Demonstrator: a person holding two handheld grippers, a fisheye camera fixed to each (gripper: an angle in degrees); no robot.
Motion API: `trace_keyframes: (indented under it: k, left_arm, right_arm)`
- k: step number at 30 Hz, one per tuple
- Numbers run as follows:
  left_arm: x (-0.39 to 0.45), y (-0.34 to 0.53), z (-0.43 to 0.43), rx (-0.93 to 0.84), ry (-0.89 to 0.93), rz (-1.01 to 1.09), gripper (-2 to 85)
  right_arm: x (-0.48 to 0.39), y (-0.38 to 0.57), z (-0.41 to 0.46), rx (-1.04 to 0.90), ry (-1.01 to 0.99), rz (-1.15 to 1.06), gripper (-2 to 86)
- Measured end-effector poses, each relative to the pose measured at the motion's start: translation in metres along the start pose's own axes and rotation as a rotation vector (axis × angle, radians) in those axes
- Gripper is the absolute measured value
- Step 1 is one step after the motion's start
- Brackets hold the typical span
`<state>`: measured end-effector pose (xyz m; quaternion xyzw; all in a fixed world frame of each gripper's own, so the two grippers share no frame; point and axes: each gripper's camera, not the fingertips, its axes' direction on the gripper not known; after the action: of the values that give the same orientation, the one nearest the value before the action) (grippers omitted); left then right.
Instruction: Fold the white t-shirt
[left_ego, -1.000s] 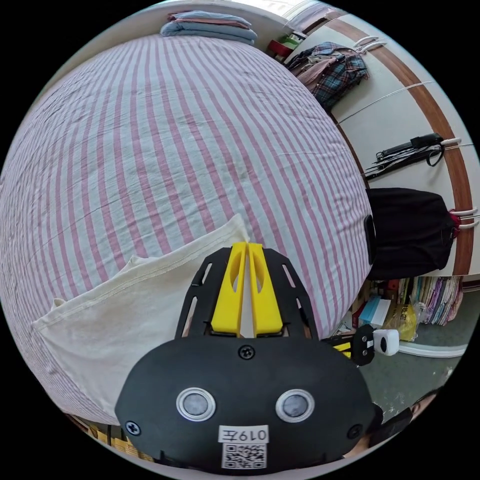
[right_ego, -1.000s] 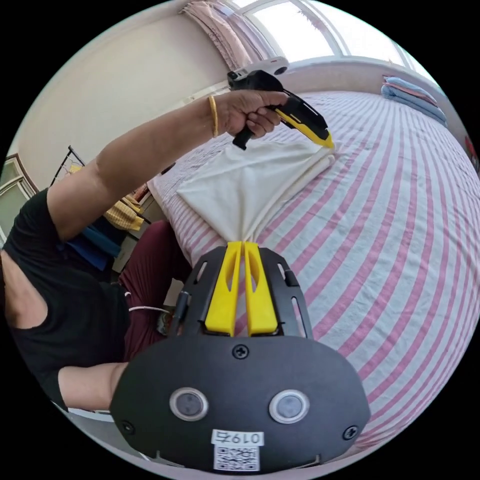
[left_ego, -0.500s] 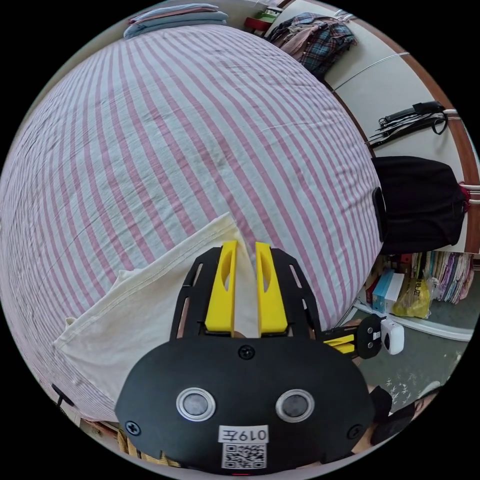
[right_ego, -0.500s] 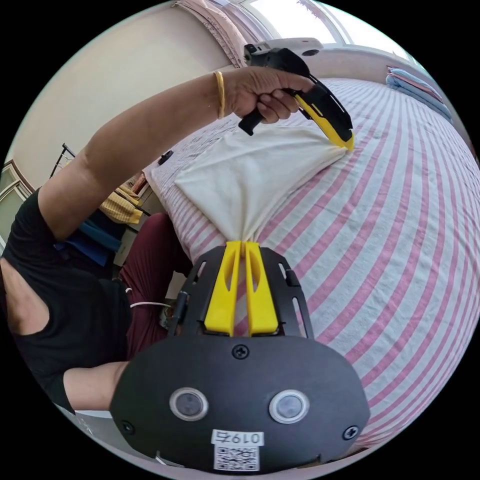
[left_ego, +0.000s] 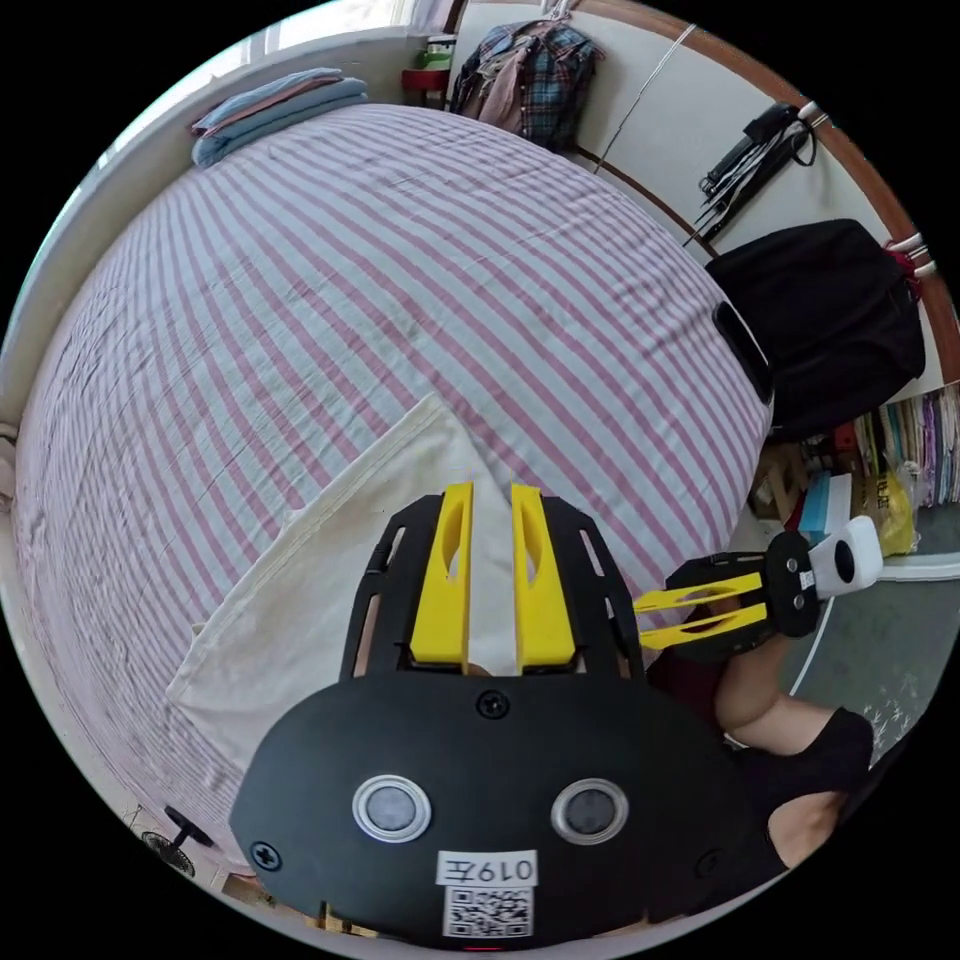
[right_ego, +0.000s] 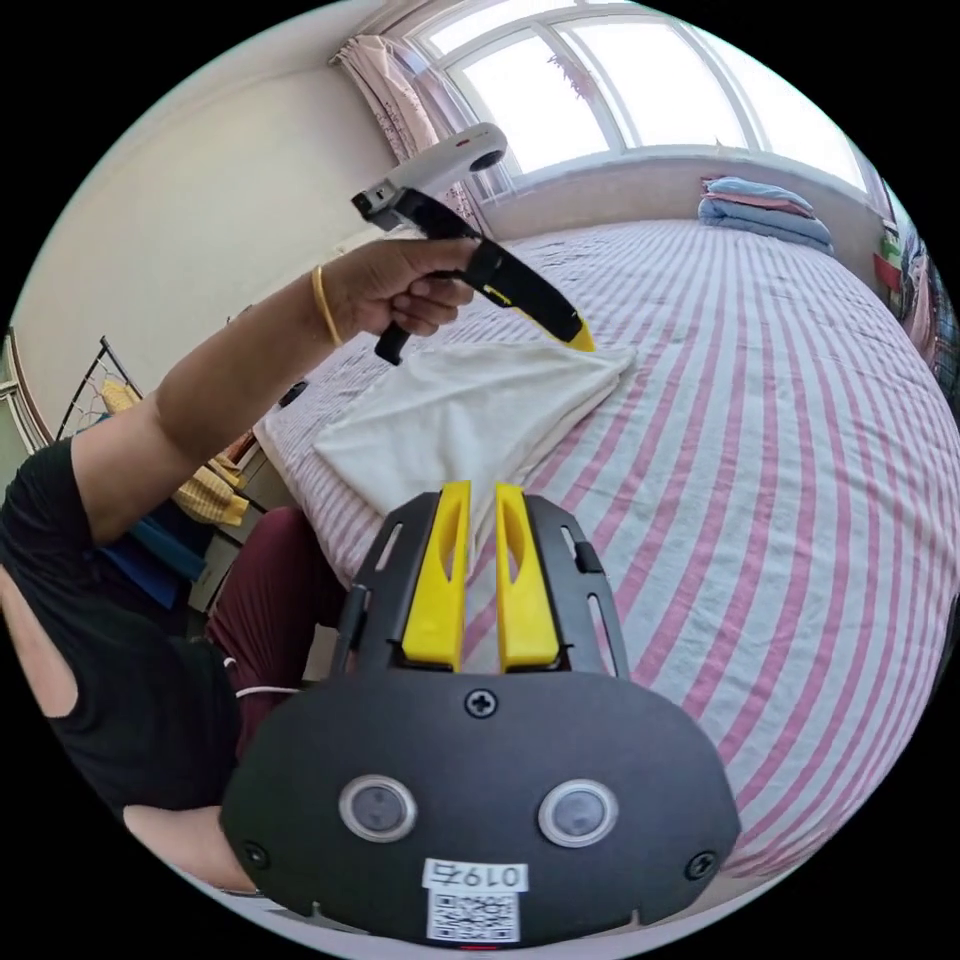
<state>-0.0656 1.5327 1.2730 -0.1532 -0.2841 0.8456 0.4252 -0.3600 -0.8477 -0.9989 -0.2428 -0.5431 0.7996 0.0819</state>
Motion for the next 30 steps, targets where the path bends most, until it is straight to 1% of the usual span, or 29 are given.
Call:
trace_keyframes:
  k: [4, 7, 11, 15, 17, 22, 25, 27, 30]
  left_arm:
    - [0.016, 0.027, 0.014, -0.034, 0.008, 0.011, 3.0]
    - [0.022, 0.044, 0.022, -0.040, 0.017, 0.007, 2.3]
    - [0.031, 0.070, 0.032, -0.039, 0.048, 0.010, 1.7]
    - [0.040, 0.090, 0.045, -0.056, 0.054, 0.012, 1.4]
    - [0.045, 0.103, 0.053, -0.038, 0.075, 0.004, 1.1]
    - [0.060, 0.129, 0.080, -0.079, 0.068, 0.010, 0.9]
    - [0.066, 0.152, 0.086, -0.033, 0.103, 0.000, 0.9]
    - [0.066, 0.170, 0.085, 0.016, 0.149, -0.012, 1.0]
    - [0.065, 0.213, 0.075, 0.166, 0.238, -0.050, 1.2]
  right_arm:
    - [-0.006, -0.011, 0.020, -0.026, 0.092, 0.059, 5.9]
    - [-0.006, -0.017, 0.028, -0.015, 0.091, 0.091, 5.9]
    - [-0.005, -0.024, 0.037, -0.022, 0.146, 0.119, 5.2]
    - [-0.002, -0.029, 0.041, -0.029, 0.141, 0.135, 0.8]
    - [-0.001, -0.030, 0.040, -0.049, 0.187, 0.145, 0.1]
    - [0.012, -0.032, 0.044, -0.085, 0.140, 0.188, 0.2]
    - [0.012, -0.037, 0.041, -0.055, 0.166, 0.179, 2.0]
    - [0.018, -0.039, 0.036, -0.006, 0.137, 0.196, 4.6]
    - [0.025, -0.043, 0.030, 0.096, 0.097, 0.222, 5.7]
